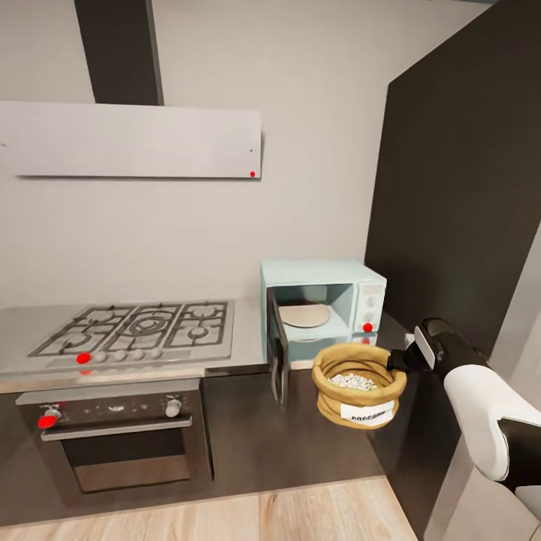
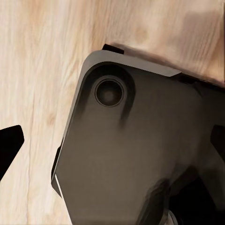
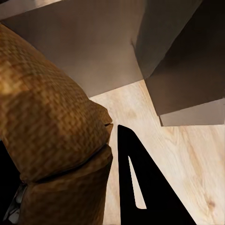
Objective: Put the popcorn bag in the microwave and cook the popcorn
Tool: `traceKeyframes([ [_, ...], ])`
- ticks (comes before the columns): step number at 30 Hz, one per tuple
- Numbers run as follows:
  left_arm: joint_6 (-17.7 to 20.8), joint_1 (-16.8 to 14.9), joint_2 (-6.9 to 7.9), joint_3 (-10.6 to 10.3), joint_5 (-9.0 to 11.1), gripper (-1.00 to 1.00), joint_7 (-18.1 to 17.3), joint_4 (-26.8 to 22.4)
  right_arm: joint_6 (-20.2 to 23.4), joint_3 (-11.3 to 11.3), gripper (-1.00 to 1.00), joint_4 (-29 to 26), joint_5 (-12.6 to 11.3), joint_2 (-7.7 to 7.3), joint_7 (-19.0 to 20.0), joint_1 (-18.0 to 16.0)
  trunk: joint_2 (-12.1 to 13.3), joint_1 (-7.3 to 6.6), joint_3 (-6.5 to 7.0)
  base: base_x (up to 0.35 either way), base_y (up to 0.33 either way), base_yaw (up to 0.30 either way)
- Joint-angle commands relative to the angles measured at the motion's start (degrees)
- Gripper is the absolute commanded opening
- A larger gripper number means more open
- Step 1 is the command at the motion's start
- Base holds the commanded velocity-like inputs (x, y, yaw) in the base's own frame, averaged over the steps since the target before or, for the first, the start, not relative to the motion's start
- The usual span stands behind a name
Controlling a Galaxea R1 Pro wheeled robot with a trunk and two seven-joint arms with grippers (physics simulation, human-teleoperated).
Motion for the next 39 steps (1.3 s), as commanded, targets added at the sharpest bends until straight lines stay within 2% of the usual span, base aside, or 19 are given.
traceKeyframes([
  [1,-0.1,0.0,-0.02,0.0,0.3,1.00,0.2,0.0,0.2,-0.3,-1.00,-0.1,0.6,0.03,0.5,0.0,0.0,0.03,-0.07,0.104,0.000,0.000],
  [21,-0.2,0.0,-0.02,0.2,0.3,1.00,0.2,0.0,0.2,-0.5,-1.00,-1.0,0.6,-0.25,0.2,0.0,0.0,0.03,-0.07,0.006,0.000,0.000],
  [26,-0.2,0.0,-0.04,0.2,0.3,1.00,0.2,0.0,0.2,-0.4,-1.00,-4.6,1.0,0.19,-0.3,0.0,0.0,0.03,-0.07,0.000,0.000,0.000],
  [33,-0.2,0.0,-0.06,0.2,0.3,1.00,0.2,0.0,0.2,-0.3,-1.00,-5.3,0.6,0.29,-1.5,-0.6,0.0,0.03,-0.07,0.000,0.000,0.000],
  [35,-0.2,0.0,-0.07,0.2,0.3,1.00,0.2,0.0,0.2,-0.3,-1.00,-4.8,0.5,1.27,-3.1,-3.2,0.0,0.03,-0.07,0.000,0.000,0.000],
  [39,-0.2,0.0,-0.07,0.2,0.3,1.00,0.2,0.0,0.2,-0.3,-1.00,-4.6,0.5,2.87,-3.8,-5.5,0.0,0.03,-0.07,0.000,0.000,0.000],
])
